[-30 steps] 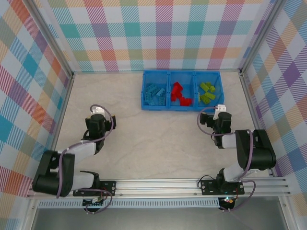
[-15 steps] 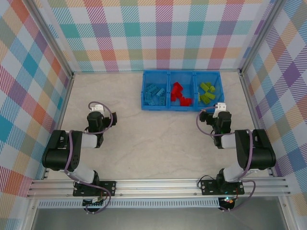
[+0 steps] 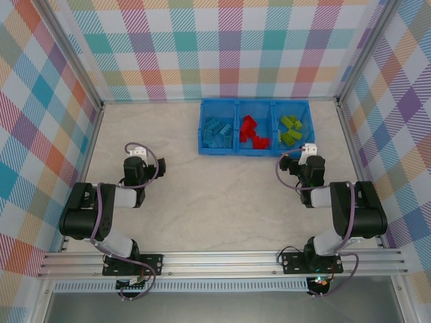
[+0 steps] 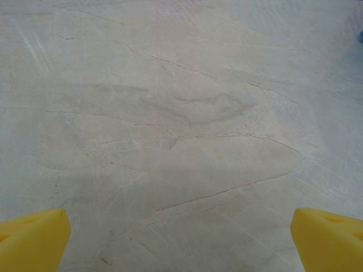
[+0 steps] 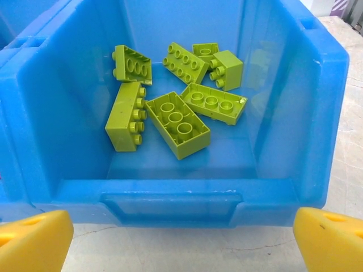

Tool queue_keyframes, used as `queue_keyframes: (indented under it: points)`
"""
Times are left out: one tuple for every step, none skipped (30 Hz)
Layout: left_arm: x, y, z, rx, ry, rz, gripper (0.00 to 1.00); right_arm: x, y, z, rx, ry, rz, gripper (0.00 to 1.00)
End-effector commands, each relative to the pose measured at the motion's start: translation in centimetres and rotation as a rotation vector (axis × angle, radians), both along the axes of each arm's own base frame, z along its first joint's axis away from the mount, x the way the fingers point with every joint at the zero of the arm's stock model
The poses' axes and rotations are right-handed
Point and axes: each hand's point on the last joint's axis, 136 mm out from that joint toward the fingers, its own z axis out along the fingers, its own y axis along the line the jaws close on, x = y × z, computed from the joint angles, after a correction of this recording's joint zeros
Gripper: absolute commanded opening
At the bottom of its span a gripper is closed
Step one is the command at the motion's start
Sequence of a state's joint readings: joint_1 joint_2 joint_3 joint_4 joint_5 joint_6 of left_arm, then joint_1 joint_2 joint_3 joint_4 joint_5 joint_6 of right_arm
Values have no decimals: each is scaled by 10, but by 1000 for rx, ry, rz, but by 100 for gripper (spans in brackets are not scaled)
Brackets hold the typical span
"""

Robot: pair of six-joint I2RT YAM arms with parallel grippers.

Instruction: Sort the legos into containers by color

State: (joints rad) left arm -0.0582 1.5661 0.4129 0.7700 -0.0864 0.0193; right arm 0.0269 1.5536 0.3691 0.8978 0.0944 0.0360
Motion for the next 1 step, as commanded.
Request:
queue_keyframes:
  points:
    - [7, -5, 11, 2, -37, -27, 100, 6, 3, 10, -4, -35, 27, 100]
